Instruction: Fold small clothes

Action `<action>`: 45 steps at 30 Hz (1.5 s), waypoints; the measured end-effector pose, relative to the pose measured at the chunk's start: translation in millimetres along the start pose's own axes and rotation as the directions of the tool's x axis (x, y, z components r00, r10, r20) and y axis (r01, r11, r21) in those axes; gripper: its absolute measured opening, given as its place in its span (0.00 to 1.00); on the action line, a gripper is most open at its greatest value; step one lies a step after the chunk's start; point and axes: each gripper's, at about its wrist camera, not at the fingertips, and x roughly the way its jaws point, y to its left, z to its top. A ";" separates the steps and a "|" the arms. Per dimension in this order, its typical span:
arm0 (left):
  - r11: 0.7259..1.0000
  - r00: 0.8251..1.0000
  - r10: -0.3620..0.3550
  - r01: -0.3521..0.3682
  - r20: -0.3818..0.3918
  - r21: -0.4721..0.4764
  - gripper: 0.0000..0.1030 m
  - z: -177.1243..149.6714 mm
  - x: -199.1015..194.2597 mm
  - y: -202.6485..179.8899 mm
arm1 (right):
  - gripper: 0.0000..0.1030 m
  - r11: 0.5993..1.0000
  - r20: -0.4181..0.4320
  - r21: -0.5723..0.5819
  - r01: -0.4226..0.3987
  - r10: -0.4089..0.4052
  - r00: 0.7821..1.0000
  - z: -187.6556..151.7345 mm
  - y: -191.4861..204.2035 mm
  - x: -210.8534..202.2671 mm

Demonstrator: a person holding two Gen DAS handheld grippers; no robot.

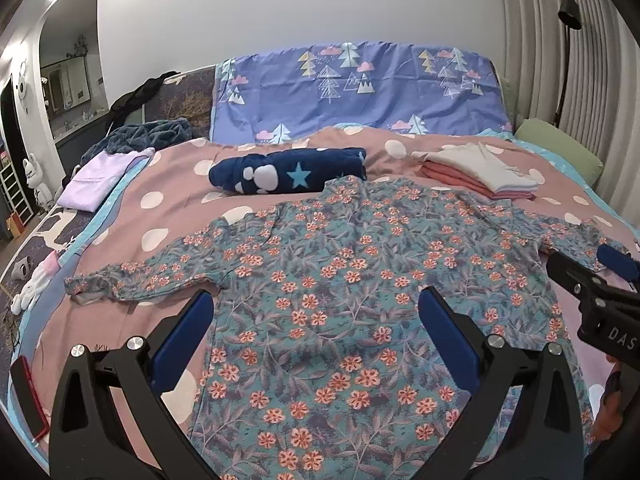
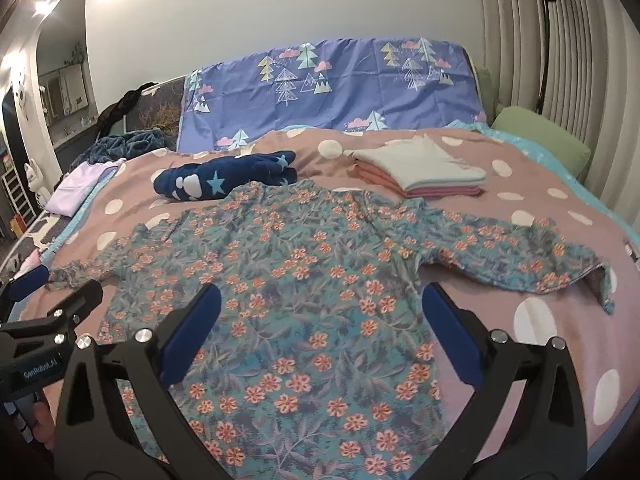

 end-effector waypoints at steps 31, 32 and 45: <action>0.997 0.987 -0.082 0.080 -0.138 -0.023 0.99 -15.1 26.3 10.0 | 0.98 1.000 -0.115 -0.023 -0.011 0.009 0.993 -8.3 28.8 20.2; 0.997 0.987 -0.081 0.079 -0.138 -0.020 0.99 -15.3 26.4 9.5 | 0.98 1.000 -0.117 -0.022 -0.009 0.006 0.993 -8.2 28.6 20.8; 0.991 0.980 -0.127 0.120 -0.153 -0.057 0.99 -20.3 32.6 15.8 | 0.98 1.000 -0.175 0.004 0.017 -0.016 0.985 -13.2 23.1 33.3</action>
